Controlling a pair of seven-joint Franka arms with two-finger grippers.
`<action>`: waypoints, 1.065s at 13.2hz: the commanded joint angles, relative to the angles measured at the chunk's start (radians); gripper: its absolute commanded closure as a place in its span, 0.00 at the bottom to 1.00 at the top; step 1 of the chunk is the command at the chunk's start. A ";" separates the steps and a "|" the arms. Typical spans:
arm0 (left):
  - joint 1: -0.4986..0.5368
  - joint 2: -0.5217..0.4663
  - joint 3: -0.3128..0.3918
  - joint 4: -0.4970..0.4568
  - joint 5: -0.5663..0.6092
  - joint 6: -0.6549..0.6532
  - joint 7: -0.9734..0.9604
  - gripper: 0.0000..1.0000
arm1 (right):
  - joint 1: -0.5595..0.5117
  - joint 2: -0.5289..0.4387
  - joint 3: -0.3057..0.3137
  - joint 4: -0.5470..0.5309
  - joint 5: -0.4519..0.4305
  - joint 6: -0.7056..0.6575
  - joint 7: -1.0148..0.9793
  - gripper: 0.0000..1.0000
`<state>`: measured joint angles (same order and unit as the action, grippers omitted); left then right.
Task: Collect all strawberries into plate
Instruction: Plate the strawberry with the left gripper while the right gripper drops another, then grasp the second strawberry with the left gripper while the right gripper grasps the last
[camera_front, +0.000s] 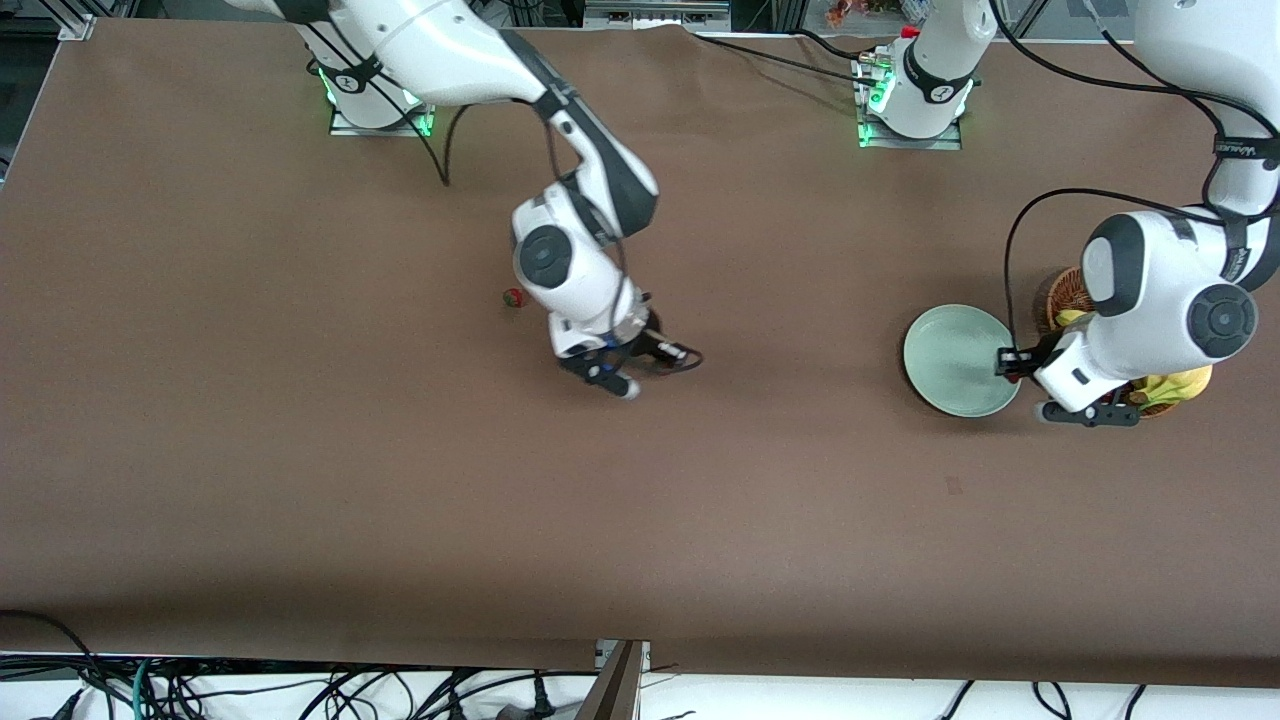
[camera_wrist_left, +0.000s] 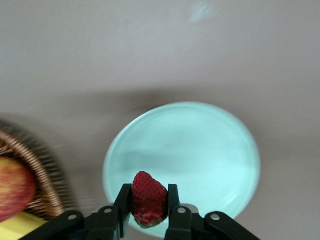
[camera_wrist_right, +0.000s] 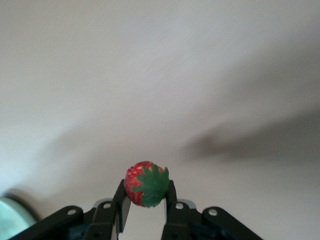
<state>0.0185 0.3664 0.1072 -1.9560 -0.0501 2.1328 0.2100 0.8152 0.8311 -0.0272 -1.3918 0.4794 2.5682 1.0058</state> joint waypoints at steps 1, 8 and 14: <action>-0.011 -0.026 0.037 -0.125 -0.040 0.114 0.094 1.00 | 0.114 0.141 -0.011 0.106 0.018 0.221 0.167 0.73; -0.015 -0.009 0.037 -0.236 -0.042 0.292 0.111 0.01 | 0.147 0.102 -0.063 0.129 -0.001 0.137 0.266 0.12; -0.037 -0.113 0.013 -0.204 -0.042 0.194 0.016 0.00 | 0.107 -0.090 -0.304 0.015 -0.042 -0.492 -0.230 0.12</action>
<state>-0.0008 0.3189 0.1325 -2.1585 -0.0611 2.3750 0.2664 0.9154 0.8200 -0.2753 -1.2687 0.4515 2.1814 0.9200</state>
